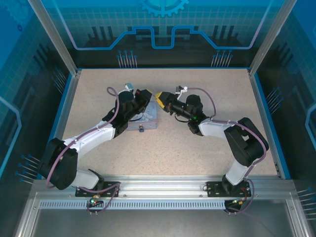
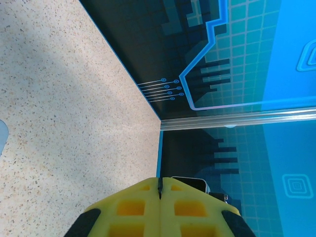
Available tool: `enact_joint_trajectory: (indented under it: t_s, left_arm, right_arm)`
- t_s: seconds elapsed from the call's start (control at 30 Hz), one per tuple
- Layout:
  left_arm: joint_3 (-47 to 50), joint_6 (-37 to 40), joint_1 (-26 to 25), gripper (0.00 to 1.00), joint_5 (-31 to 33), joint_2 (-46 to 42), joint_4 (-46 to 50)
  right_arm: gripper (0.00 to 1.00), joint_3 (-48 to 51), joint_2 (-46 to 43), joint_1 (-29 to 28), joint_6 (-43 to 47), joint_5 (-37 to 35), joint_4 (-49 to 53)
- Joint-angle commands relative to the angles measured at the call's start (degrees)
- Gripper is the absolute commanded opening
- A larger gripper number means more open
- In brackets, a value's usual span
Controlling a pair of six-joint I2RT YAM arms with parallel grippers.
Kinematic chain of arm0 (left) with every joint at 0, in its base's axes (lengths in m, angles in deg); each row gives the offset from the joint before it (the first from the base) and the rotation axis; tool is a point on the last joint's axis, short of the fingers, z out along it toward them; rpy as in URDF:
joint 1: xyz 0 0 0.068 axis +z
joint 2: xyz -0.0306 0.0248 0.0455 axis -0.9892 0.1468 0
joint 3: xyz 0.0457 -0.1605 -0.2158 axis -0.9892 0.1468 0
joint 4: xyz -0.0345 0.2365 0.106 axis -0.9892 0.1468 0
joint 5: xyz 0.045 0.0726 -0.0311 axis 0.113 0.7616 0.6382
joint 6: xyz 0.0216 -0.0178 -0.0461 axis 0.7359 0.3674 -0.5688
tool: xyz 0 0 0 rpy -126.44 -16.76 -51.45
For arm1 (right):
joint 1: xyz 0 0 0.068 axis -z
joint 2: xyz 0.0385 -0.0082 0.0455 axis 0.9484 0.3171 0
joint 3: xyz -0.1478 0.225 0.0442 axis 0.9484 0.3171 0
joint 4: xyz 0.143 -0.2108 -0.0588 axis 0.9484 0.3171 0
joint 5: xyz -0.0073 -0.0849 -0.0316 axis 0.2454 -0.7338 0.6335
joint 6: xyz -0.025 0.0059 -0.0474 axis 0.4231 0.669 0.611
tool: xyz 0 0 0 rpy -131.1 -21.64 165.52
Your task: Unlock a padlock with a key
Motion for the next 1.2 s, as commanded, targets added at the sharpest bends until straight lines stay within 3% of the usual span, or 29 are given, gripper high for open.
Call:
enact_joint_trajectory:
  t_s: [0.0, 0.67, 1.17]
  left_arm:
    - [-0.6, 0.7, -0.2, 0.0, 1.2, -1.5, -1.1]
    - [0.1, 0.5, -0.3, 0.0, 1.4, -1.5, -1.5]
    - [-0.3, 0.7, -0.2, 0.0, 1.3, -1.5, -1.5]
  right_arm:
    - [0.32, -0.6, -0.3, -1.2, 1.1, 1.2, -1.8]
    - [0.28, -4.7, 0.7, -1.9, 1.6, 2.1, -0.7]
    - [0.3, -2.5, -0.1, -1.2, 2.5, 1.5, 0.5]
